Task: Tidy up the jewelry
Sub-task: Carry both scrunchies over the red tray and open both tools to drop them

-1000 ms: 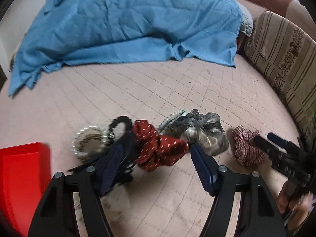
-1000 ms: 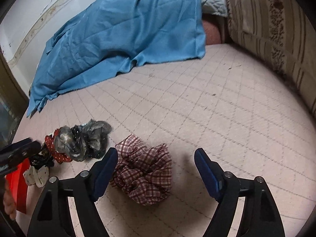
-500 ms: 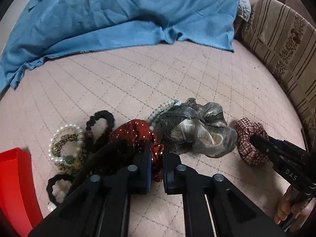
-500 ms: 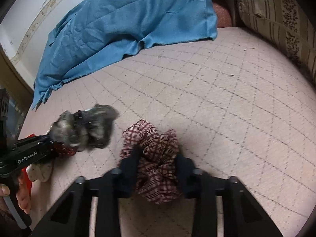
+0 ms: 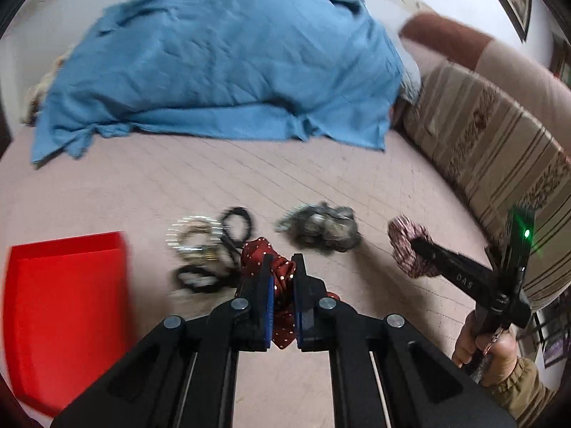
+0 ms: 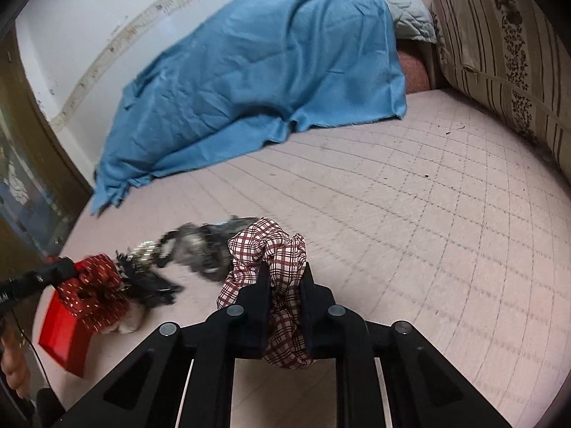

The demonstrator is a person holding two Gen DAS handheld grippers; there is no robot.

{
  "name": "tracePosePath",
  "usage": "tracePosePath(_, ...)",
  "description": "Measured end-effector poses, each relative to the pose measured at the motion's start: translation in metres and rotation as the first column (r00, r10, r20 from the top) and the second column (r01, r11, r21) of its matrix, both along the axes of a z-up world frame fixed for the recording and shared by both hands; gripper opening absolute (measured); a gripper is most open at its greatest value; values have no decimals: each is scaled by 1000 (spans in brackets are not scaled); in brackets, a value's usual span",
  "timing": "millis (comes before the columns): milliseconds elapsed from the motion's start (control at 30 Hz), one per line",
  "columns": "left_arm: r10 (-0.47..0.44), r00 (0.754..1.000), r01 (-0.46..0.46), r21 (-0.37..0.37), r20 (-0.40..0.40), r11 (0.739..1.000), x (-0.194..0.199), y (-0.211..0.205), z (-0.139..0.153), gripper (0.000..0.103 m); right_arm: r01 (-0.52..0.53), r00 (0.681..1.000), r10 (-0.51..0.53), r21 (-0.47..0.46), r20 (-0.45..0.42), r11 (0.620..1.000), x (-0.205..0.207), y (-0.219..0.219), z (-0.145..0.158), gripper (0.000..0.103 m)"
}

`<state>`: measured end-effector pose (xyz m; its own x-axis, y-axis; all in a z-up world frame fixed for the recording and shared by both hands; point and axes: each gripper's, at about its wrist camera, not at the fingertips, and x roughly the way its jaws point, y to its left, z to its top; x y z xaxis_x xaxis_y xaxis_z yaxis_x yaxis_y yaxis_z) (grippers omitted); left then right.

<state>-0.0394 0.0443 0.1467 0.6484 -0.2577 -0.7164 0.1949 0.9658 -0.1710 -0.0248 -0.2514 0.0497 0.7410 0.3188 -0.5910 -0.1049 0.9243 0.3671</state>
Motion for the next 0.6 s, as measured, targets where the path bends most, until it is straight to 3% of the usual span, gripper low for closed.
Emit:
tracePosePath(167,121,992,-121,6,43,993,-21,67,16,8,-60,998,61,-55,21,997,-16,45,18,15)
tracePosePath(333,244,969,-241,-79,29,967,-30,142,13,8,-178,984,179,-52,18,983,-20,108,38,15)
tracePosePath(600,416,909,-414,-99,1,905,-14,235,-21,8,-407,914,406,-75,-31,910,1,248,58,16)
